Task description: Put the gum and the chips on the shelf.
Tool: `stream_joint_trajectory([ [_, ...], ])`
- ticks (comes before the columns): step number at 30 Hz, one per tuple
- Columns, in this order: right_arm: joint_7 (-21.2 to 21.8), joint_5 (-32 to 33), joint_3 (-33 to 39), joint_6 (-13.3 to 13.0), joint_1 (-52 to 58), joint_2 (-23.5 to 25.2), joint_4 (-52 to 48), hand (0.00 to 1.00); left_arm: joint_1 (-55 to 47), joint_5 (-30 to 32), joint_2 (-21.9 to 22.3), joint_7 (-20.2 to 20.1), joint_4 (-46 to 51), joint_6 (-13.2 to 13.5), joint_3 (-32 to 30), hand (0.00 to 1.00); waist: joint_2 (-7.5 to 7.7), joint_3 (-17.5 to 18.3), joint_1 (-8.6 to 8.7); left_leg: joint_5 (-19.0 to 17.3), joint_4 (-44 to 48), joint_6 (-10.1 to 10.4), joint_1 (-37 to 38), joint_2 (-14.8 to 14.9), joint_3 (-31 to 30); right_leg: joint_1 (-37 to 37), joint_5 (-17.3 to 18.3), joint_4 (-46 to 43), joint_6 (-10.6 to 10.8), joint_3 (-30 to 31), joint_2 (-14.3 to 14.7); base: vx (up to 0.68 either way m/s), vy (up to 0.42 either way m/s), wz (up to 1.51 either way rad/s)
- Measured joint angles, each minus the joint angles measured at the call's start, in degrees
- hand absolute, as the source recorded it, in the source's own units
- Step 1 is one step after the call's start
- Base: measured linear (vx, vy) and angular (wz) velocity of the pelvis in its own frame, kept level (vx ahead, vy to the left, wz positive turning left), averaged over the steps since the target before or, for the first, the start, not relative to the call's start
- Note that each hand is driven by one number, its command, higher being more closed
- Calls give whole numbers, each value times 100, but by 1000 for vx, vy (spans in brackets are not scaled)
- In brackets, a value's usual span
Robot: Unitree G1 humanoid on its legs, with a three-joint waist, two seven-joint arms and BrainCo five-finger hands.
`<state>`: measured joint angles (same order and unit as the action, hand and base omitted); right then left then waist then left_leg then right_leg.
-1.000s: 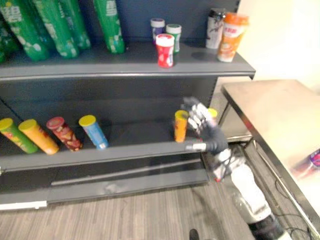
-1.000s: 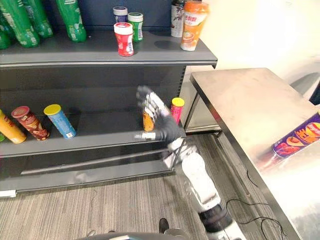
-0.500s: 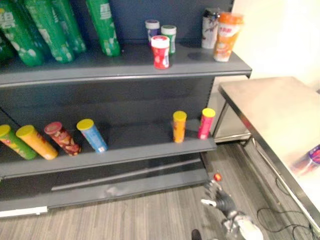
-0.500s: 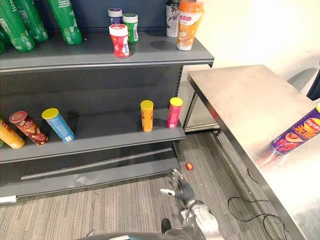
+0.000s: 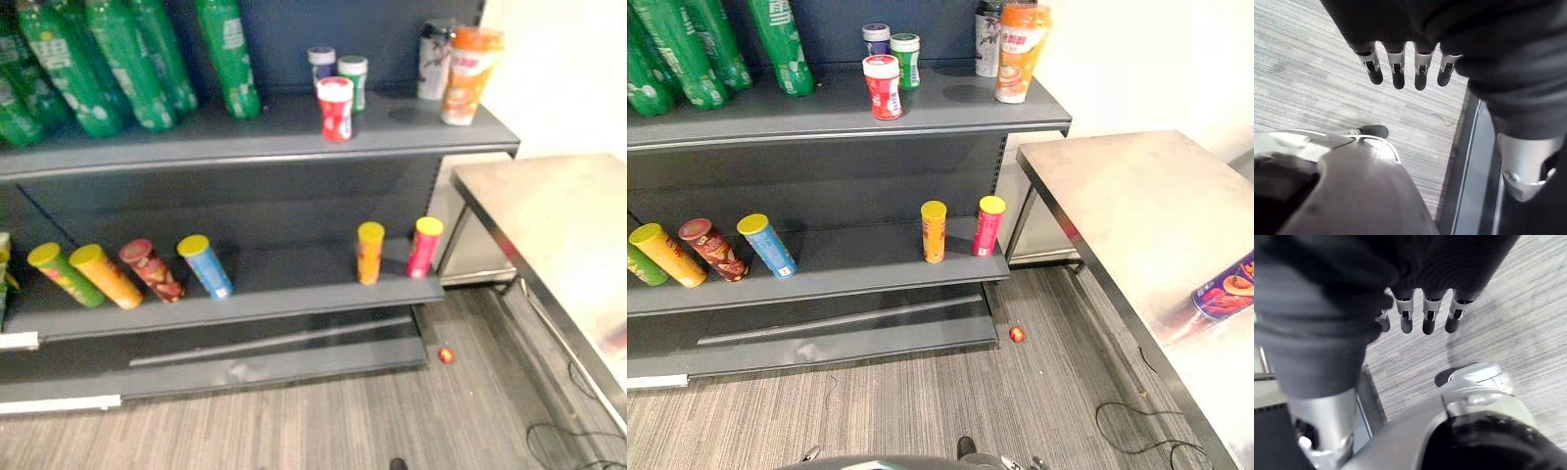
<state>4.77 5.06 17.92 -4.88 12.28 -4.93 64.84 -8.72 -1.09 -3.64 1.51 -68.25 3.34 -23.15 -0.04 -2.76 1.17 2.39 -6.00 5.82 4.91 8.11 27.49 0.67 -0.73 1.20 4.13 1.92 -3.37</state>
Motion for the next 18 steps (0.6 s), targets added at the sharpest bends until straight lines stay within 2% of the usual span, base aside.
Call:
stream_joint_trajectory([
  [6,-71,49,652,170,29,154,148,0,-7,-32,1,-19,0,52,100,0,10,-26,-21,-52,-1,-62,31,-123,-173,-133,87,-28,64,-185,-144,35,30,16],
  [10,-85,76,785,177,27,189,159,0,-5,-42,-5,-28,2,113,181,0,18,-29,-63,-84,-1,-104,41,-184,-246,-195,125,-22,106,-273,-215,38,28,12],
  [18,-196,751,934,167,29,315,194,0,-2,-115,-13,-67,8,151,254,0,33,-45,-116,-134,-1,-130,42,-266,-419,-304,179,-17,161,-480,-308,44,13,12],
])
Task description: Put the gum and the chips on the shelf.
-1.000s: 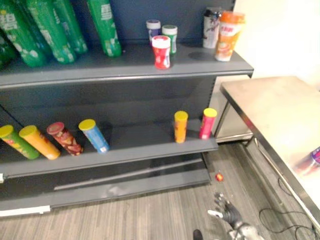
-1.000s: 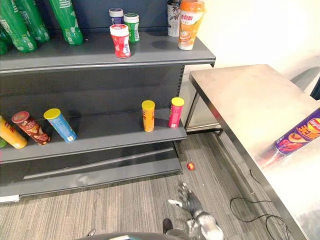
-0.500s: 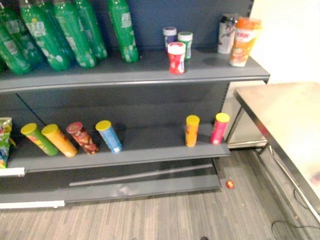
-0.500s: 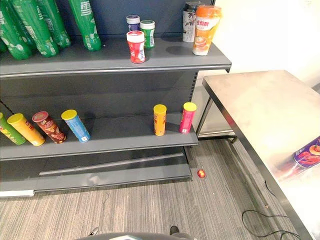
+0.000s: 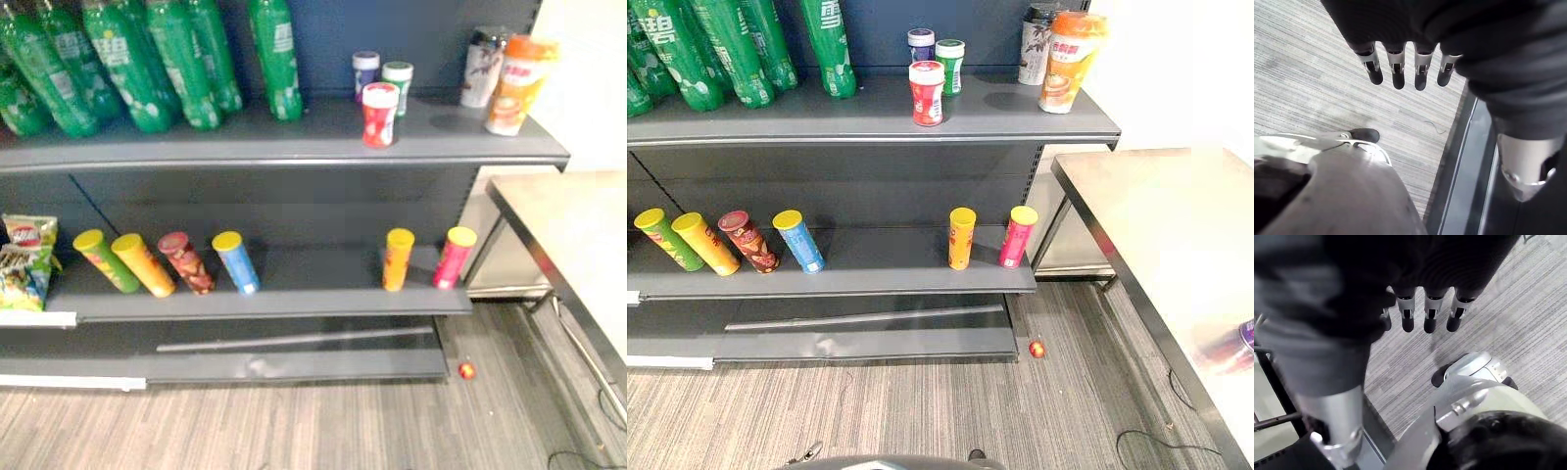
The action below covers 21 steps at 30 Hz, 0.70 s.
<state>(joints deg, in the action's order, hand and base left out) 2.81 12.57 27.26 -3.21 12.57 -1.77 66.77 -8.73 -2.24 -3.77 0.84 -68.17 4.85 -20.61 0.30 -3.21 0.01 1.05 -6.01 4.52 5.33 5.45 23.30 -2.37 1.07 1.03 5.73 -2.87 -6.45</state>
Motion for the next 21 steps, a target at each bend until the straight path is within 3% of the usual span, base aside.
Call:
stream_joint_trajectory([
  [21,19,132,114,-7,-180,-12,168,0,-1,-431,-116,-148,-10,11,505,0,37,-118,-21,-30,1,38,77,8,-231,-182,95,53,32,-266,4,18,-4,6],
])
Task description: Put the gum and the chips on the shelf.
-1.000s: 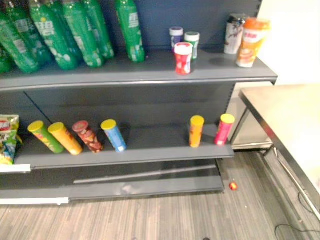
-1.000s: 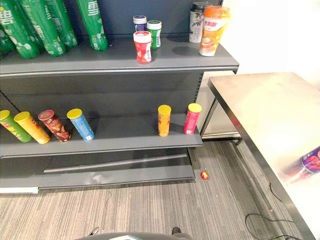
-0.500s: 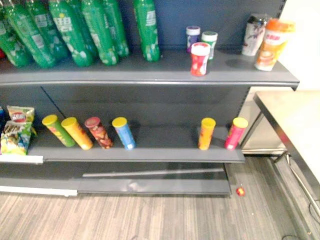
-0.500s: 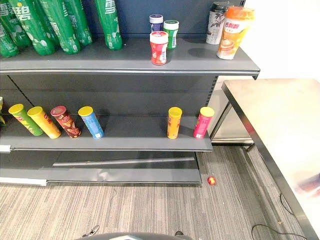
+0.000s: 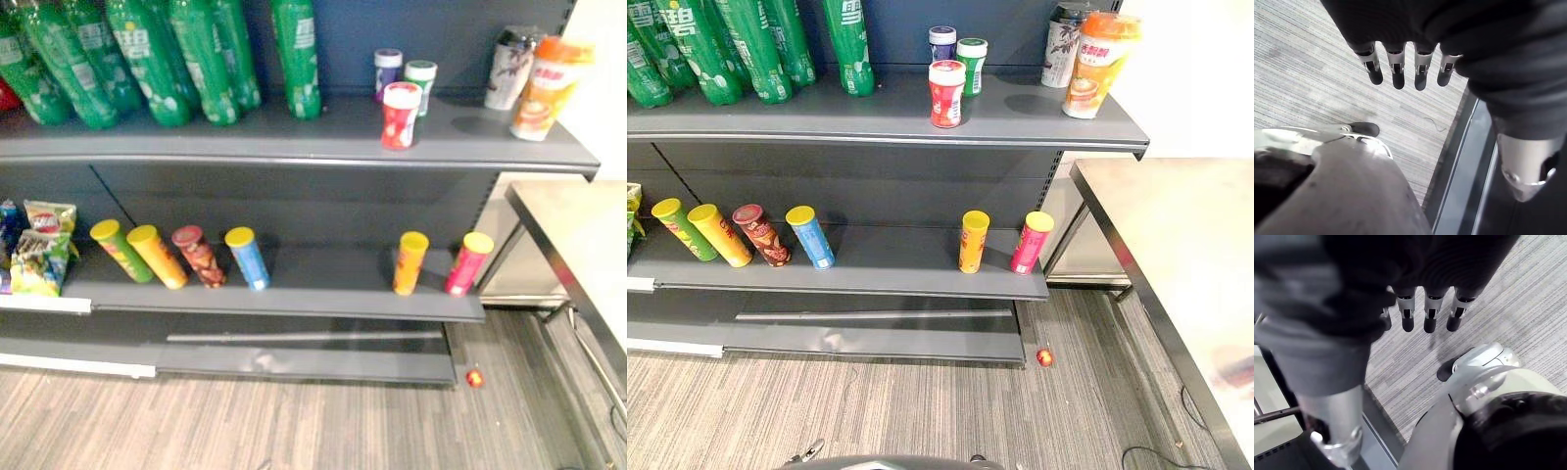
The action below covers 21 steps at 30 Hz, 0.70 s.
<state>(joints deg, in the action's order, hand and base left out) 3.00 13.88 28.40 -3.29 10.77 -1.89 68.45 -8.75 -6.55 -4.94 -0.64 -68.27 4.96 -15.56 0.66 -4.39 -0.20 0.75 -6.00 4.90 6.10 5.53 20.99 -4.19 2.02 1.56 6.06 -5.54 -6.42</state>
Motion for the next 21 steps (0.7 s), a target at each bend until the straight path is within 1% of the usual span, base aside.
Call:
stream_joint_trajectory([
  [5,1,4,47,4,-46,-3,12,0,18,-15,-56,-22,2,0,185,0,7,-36,16,-4,21,-3,14,3,3,-18,-2,2,-10,1,-9,25,2,0],
  [9,5,26,108,3,-181,0,5,0,76,-251,-79,-36,10,-2,222,0,36,-207,29,-33,53,-29,38,-23,-4,118,156,-395,48,-5,-68,-24,46,-18],
  [10,61,412,279,-57,-329,167,-266,0,267,-606,-150,-69,10,-4,168,0,107,-585,37,-1078,1861,-282,-613,144,393,628,373,-1122,260,491,-301,-126,268,-102],
  [11,93,417,279,-73,-336,159,-289,0,245,-619,-126,-70,10,-3,159,0,86,-599,32,-1233,2035,-294,-699,175,528,727,327,-1173,329,594,-330,-120,285,-123],
  [12,105,427,279,-76,-330,208,-297,0,261,-619,-140,-69,26,-3,92,0,105,-653,33,-1375,2150,-354,-713,189,600,788,282,-1188,355,541,-405,-56,186,-61],
  [13,108,426,270,-71,-316,227,-308,0,282,-619,-137,-67,55,-4,25,0,137,-668,29,-1427,2212,-363,-716,221,673,808,222,-1206,326,487,-442,-37,132,-61],
  [14,108,423,266,-69,-213,290,-524,0,308,-613,-79,-63,134,-9,-181,0,154,-696,83,-1602,2680,-307,-825,416,925,950,-76,-1259,274,163,-279,-42,121,-68],
  [15,130,419,251,-85,-209,308,-638,0,308,-620,-66,-56,142,-17,-268,0,160,-684,85,-1675,2870,-335,-943,555,1048,1193,-211,-1395,109,61,-185,-76,110,-142],
  [16,122,455,180,-182,-293,279,-762,0,304,-616,-44,-30,127,-19,-299,0,69,-659,30,-1639,2707,-453,-977,826,1532,1463,-762,-1115,-297,-310,-23,-134,125,-216],
  [17,62,511,140,-189,-487,180,-628,0,271,-614,-13,13,132,13,-378,0,65,-667,-71,-1434,2299,-472,-751,898,2218,1434,-794,-1138,-765,-1264,-83,-153,150,-231],
  [18,35,509,103,-160,-515,155,-548,0,314,-613,-20,34,146,5,-373,0,92,-664,-68,-1380,2157,-472,-622,863,2457,1420,-601,-1568,-936,-1735,-245,-112,130,-198],
  [19,-6,508,14,-161,-502,153,-435,0,305,-606,-72,37,167,-2,-261,0,82,-689,-64,-1340,2013,-466,-494,787,2681,1317,-303,-1953,-769,-2046,-452,-83,96,-138],
  [20,-22,514,10,-160,-484,154,-321,0,320,-602,-140,32,158,-2,-141,0,105,-692,-11,-1338,1984,-468,-434,768,2899,1123,-124,-2060,-637,-2180,-626,-62,42,-119],
  [21,-25,510,20,-109,-484,126,-228,0,428,-602,-168,29,161,4,-40,0,95,-697,47,-1316,1939,-479,-401,738,3064,975,-61,-2023,-581,-2301,-735,-56,8,-81],
])
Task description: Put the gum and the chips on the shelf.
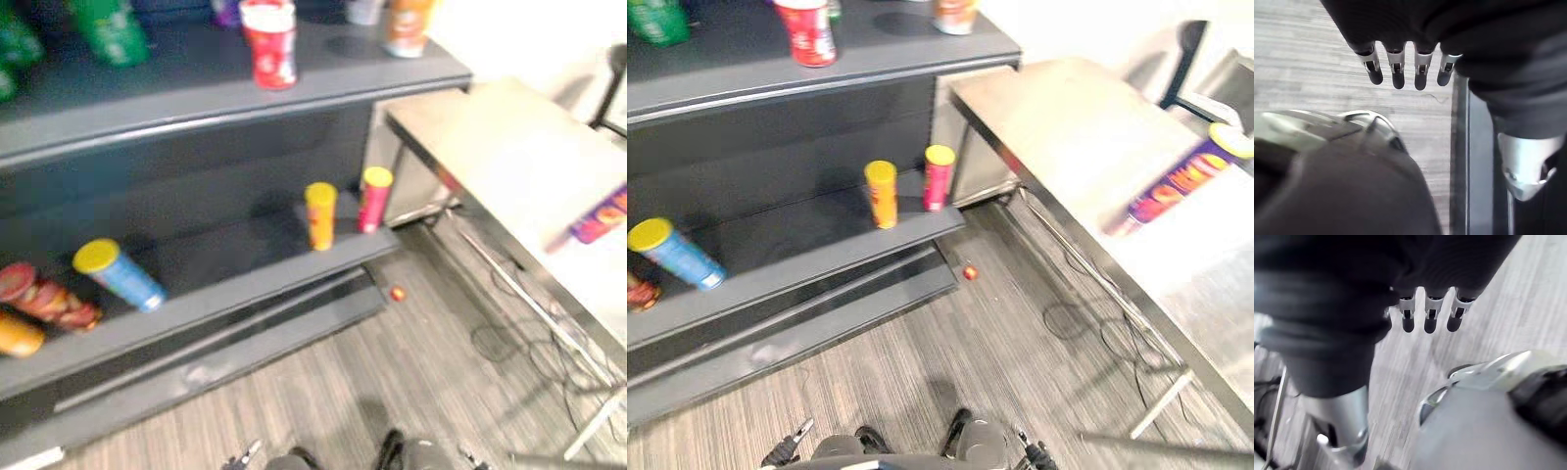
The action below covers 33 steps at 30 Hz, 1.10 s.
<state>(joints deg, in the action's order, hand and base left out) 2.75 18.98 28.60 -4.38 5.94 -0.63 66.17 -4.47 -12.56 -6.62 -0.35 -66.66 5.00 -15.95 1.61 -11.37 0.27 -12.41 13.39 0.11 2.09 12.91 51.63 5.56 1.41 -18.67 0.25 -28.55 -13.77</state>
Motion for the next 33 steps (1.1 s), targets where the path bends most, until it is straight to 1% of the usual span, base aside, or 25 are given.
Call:
stream_joint_trajectory([
  [1,-1,-8,2,34,10,-6,17,0,38,0,2,-4,3,0,21,0,4,3,-2,15,-28,-3,27,-21,88,-43,14,61,22,-14,-28,-44,-36,-63],
  [2,7,-42,10,53,68,23,35,0,112,24,3,-22,24,11,83,0,17,10,11,36,-32,16,87,-36,254,-141,30,284,153,-31,-47,-46,-48,-55],
  [5,7,-106,8,58,48,19,56,0,150,37,32,-82,61,33,188,0,79,91,96,109,-33,91,131,-72,520,-281,142,858,362,-94,35,-65,-117,-52],
  [6,5,-126,11,66,26,-15,87,0,177,37,29,-106,60,47,217,0,53,99,105,166,-68,128,116,-53,611,-281,190,1064,442,-77,121,-110,-187,-41],
  [7,10,-124,36,65,31,-42,120,0,197,38,83,-112,53,45,221,0,-20,117,129,278,-206,157,115,-59,665,-279,182,1196,462,-105,194,-120,-184,-36],
  [10,8,-135,158,74,61,-95,227,0,204,38,202,-113,55,47,206,0,-108,174,125,486,-391,242,128,12,728,-303,173,1414,457,-103,389,-77,-131,-12],
  [11,7,-146,253,74,54,-84,228,0,203,43,204,-115,51,41,207,0,-120,183,128,583,-440,229,150,44,733,-343,148,1492,419,-99,466,-56,-128,-6],
  [12,6,-146,261,74,49,-81,228,0,204,43,208,-115,51,36,203,0,-124,182,129,607,-446,243,178,65,735,-381,133,1533,401,-97,505,-48,-117,-9],
  [13,1,-146,275,72,45,-83,228,0,204,47,220,-113,51,16,195,0,-128,188,127,685,-513,298,248,83,750,-449,94,1614,385,-71,579,-28,-83,-7],
  [14,2,-144,296,70,39,-81,227,0,204,49,227,-113,51,-5,194,0,-138,191,131,705,-528,313,272,89,750,-485,88,1653,376,-71,604,-23,-73,-11],
  [15,3,-143,360,68,26,-80,224,0,206,55,261,-113,52,-15,159,0,-168,209,131,717,-527,331,302,113,767,-507,65,1676,326,-53,638,-3,-27,-6],
  [19,-7,-142,501,62,-6,-96,224,0,214,173,415,-109,57,-15,-29,0,-287,267,160,736,-515,364,333,125,801,-505,22,1681,252,13,682,19,13,-10],
  [20,-10,-141,559,61,-7,-91,224,0,209,222,420,-109,56,-17,-67,0,-299,272,156,738,-510,368,364,135,880,-526,-4,1728,220,58,704,33,19,-21],
  [23,-14,-84,700,57,-15,-49,224,0,190,260,437,-106,52,-21,-219,0,-312,266,162,747,-508,385,463,143,902,-629,-33,1829,211,110,744,17,16,-19],
  [24,-15,-75,706,54,-17,-47,224,0,191,261,446,-105,53,-21,-244,0,-321,260,187,748,-508,387,502,143,899,-675,-33,1856,212,114,750,-17,33,-5],
  [25,-13,-42,706,45,-26,-52,214,0,187,263,460,-106,53,-22,-244,0,-337,270,266,748,-506,387,513,146,893,-687,-32,1857,212,115,751,-107,120,-14],
  [26,-16,36,717,18,-94,-50,168,0,198,264,510,-99,60,-22,-231,0,-370,226,297,746,-322,390,510,218,895,-554,131,1542,190,167,679,-143,130,-14],
  [27,-19,173,705,14,-121,-44,173,0,202,263,506,-95,61,-21,-223,0,-355,190,301,734,-221,395,510,250,890,-442,296,1244,201,204,600,-146,117,-13],
  [28,-20,185,702,13,-126,-48,176,0,202,264,505,-93,54,-22,-212,0,-354,182,313,718,-195,404,510,264,889,-390,349,1161,202,219,588,-129,31,-5],
  [29,-19,186,698,11,-141,-61,175,0,201,262,507,-86,48,-22,-177,0,-375,174,357,653,-174,412,509,301,892,-298,478,1000,207,236,578,-107,9,-2],
  [30,-17,194,698,9,-157,-58,175,0,202,261,505,-82,37,-22,-166,0,-394,155,415,562,-111,471,515,380,901,-241,617,835,221,233,591,-110,-14,-12],
  [31,-14,235,694,0,-156,-48,184,0,265,246,487,-79,-12,-22,-193,0,-383,131,435,424,166,546,534,571,971,-158,819,575,150,265,610,-37,-35,-19],
  [32,-15,243,686,-2,-151,-52,213,0,279,229,472,-75,-37,-20,-202,0,-377,109,430,350,389,565,580,707,1068,-144,887,454,117,321,657,-22,-66,-52],
  [33,-12,263,620,-8,-130,-51,264,0,237,64,433,-78,-55,-18,-257,0,-334,88,408,312,976,545,637,976,1065,-131,1005,306,53,522,711,-6,-114,-89],
])
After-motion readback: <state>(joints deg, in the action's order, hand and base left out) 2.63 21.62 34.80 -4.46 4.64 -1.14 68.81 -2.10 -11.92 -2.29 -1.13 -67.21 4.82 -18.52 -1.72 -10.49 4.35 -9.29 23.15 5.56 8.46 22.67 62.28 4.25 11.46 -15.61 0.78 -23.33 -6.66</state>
